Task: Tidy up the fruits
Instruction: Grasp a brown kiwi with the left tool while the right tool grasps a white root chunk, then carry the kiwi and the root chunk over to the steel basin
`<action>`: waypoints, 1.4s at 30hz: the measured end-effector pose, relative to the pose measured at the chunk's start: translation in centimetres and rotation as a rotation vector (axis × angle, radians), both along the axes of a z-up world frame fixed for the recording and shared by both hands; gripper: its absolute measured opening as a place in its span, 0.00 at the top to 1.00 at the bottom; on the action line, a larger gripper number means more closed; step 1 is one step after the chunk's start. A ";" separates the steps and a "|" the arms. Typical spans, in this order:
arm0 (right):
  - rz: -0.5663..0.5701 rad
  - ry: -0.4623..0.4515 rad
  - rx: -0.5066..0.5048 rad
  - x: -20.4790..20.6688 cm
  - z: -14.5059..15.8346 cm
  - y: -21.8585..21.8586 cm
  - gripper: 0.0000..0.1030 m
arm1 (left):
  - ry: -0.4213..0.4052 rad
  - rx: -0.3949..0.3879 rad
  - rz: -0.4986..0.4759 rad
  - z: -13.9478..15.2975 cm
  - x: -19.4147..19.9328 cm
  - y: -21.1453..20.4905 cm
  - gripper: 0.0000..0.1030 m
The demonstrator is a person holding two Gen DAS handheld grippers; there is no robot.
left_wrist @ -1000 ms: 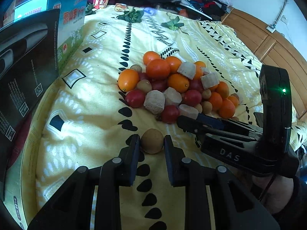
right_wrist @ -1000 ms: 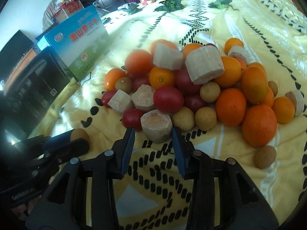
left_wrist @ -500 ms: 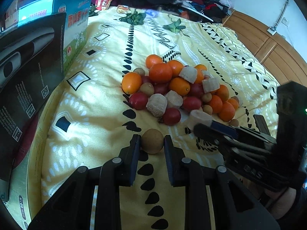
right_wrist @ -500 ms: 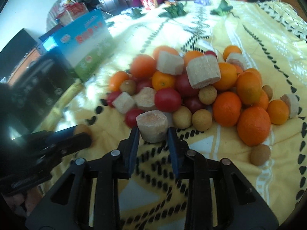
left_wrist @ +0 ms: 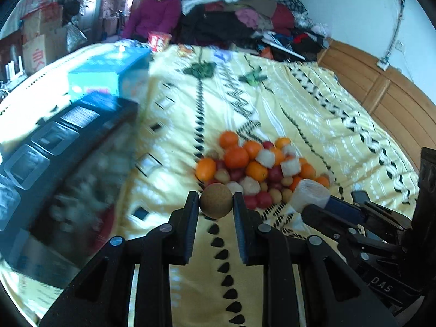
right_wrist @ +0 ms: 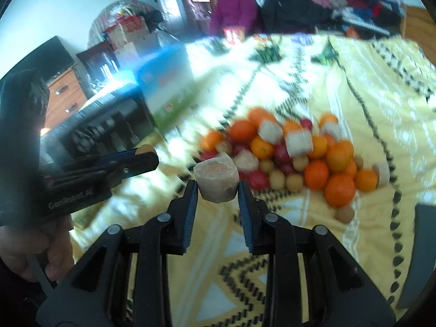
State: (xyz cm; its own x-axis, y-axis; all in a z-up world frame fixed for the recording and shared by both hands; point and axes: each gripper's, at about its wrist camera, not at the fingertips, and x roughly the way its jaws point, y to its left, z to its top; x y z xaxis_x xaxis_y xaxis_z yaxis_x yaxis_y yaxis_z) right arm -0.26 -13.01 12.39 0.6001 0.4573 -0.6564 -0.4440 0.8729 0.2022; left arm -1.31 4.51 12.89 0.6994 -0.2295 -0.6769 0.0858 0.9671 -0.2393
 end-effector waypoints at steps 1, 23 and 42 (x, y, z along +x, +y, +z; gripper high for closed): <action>0.014 -0.019 0.002 -0.1 0.9 0.6 0.70 | -0.010 0.007 0.021 0.7 -0.3 0.8 0.76; 0.537 -0.133 0.049 -4.7 10.1 28.5 0.70 | -0.040 0.132 0.689 4.8 -12.3 29.0 0.76; 0.564 0.003 -0.059 -4.9 6.3 35.5 0.70 | 0.109 -0.108 0.636 0.3 -10.9 34.1 0.76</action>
State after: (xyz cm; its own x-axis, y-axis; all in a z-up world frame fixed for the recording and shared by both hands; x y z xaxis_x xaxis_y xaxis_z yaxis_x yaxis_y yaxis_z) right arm -5.13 22.48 18.64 0.2717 0.6688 -0.6921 -0.8444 0.5106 0.1619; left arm -12.20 38.65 13.14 0.6494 0.1356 -0.7482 -0.5253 0.7914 -0.3125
